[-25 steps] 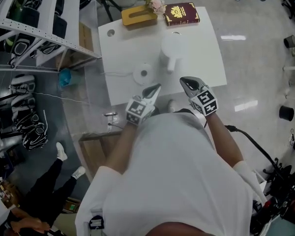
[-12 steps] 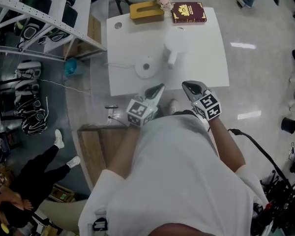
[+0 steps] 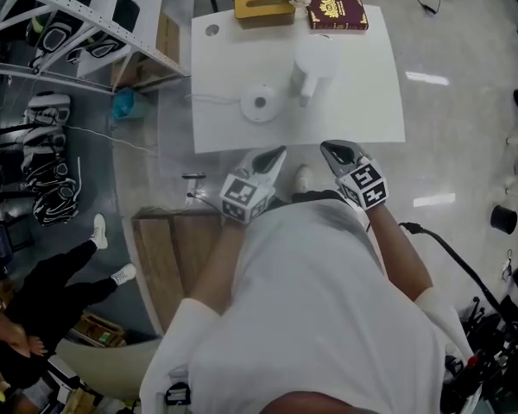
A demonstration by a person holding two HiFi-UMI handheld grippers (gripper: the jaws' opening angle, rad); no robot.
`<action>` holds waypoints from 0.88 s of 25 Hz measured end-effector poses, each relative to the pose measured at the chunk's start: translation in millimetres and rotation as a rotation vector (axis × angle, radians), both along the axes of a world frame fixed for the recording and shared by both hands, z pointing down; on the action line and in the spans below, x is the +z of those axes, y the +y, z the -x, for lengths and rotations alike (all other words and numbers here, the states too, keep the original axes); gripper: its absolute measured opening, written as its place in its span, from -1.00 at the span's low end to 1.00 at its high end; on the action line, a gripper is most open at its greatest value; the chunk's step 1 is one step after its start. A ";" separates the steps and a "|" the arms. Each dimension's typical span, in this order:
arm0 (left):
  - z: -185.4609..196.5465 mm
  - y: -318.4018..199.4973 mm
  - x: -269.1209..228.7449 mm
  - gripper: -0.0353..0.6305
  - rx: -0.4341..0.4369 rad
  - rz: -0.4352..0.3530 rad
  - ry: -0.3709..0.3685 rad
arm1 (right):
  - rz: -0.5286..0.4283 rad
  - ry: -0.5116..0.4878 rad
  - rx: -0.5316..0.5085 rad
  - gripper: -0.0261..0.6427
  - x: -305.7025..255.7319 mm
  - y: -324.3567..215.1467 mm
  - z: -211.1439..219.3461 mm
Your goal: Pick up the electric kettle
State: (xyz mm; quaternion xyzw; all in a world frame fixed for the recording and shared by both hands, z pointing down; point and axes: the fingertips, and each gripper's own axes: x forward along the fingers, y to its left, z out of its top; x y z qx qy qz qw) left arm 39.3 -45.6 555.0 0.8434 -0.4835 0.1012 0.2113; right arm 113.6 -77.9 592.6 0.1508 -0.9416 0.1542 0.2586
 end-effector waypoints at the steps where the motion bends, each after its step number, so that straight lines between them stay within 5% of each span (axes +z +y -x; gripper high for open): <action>1: 1.1 5.4 0.3 -0.89 0.005 -0.002 -0.003 | 0.000 0.004 0.001 -0.91 0.4 4.7 1.4; 22: 33.5 155.1 -3.0 -0.89 0.129 -0.034 -0.022 | -0.025 -0.014 0.102 -0.91 -18.3 152.8 49.4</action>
